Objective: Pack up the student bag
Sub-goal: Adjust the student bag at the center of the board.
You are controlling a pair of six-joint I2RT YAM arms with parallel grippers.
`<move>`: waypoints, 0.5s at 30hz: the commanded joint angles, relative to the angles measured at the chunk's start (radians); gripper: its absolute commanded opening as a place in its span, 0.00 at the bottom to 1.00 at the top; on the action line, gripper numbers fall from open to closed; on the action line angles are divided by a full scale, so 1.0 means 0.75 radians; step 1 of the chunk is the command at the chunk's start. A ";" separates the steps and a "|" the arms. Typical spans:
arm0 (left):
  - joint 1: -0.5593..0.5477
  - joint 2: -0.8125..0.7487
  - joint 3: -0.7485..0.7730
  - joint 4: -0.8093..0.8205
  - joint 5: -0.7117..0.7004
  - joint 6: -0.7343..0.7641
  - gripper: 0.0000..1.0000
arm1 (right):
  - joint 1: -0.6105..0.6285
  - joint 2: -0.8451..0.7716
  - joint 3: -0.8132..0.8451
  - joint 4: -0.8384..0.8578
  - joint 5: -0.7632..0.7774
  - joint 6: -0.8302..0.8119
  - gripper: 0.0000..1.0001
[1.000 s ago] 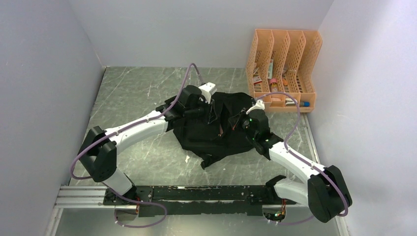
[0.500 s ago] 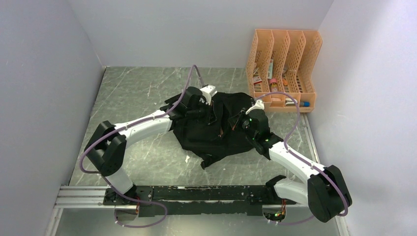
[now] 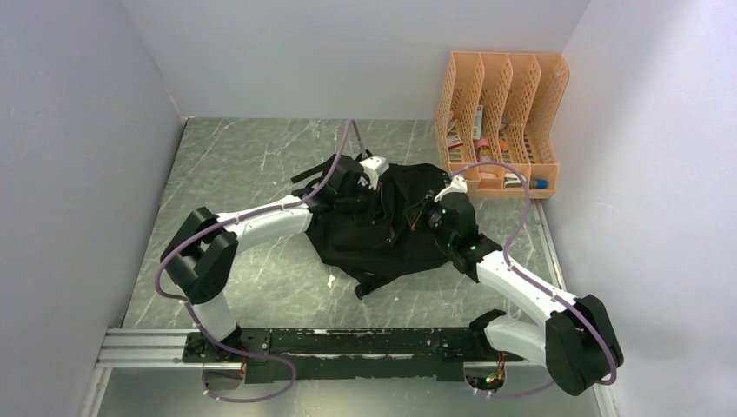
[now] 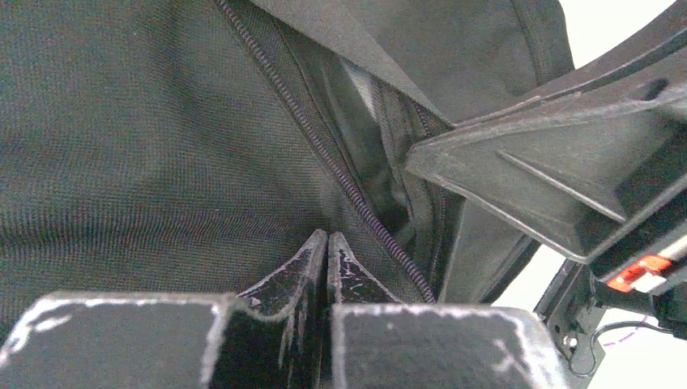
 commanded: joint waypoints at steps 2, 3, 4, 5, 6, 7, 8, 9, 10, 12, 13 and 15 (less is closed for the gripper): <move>-0.021 0.062 0.042 0.090 -0.022 -0.011 0.08 | 0.001 -0.043 0.058 0.010 -0.023 -0.033 0.00; -0.021 0.071 0.048 0.094 -0.029 -0.010 0.08 | 0.002 -0.043 0.061 0.006 -0.027 -0.036 0.00; -0.021 0.080 0.054 0.096 -0.035 -0.009 0.08 | 0.001 -0.042 0.062 0.002 -0.030 -0.040 0.00; -0.021 0.088 0.059 0.103 -0.044 -0.005 0.07 | 0.001 -0.037 0.066 -0.001 -0.033 -0.044 0.00; -0.020 0.098 0.066 0.109 -0.051 -0.001 0.07 | 0.001 -0.031 0.071 -0.007 -0.033 -0.045 0.00; -0.021 0.106 0.075 0.114 -0.058 0.004 0.07 | 0.001 -0.025 0.075 -0.018 -0.034 -0.047 0.00; -0.021 0.118 0.085 0.118 -0.066 0.011 0.07 | 0.001 -0.019 0.080 -0.023 -0.033 -0.048 0.00; -0.021 0.129 0.096 0.120 -0.069 0.013 0.06 | 0.001 -0.014 0.084 -0.027 -0.034 -0.049 0.00; -0.021 0.142 0.110 0.115 -0.074 0.019 0.06 | 0.001 -0.013 0.086 -0.031 -0.063 -0.047 0.00; -0.021 0.156 0.145 0.090 -0.094 0.033 0.05 | 0.002 -0.022 0.093 -0.047 -0.054 -0.050 0.02; -0.020 0.150 0.154 0.080 -0.108 0.039 0.05 | 0.001 -0.032 0.100 -0.065 -0.044 -0.048 0.04; -0.017 0.124 0.163 0.069 -0.139 0.055 0.05 | 0.001 -0.055 0.115 -0.107 0.003 -0.057 0.08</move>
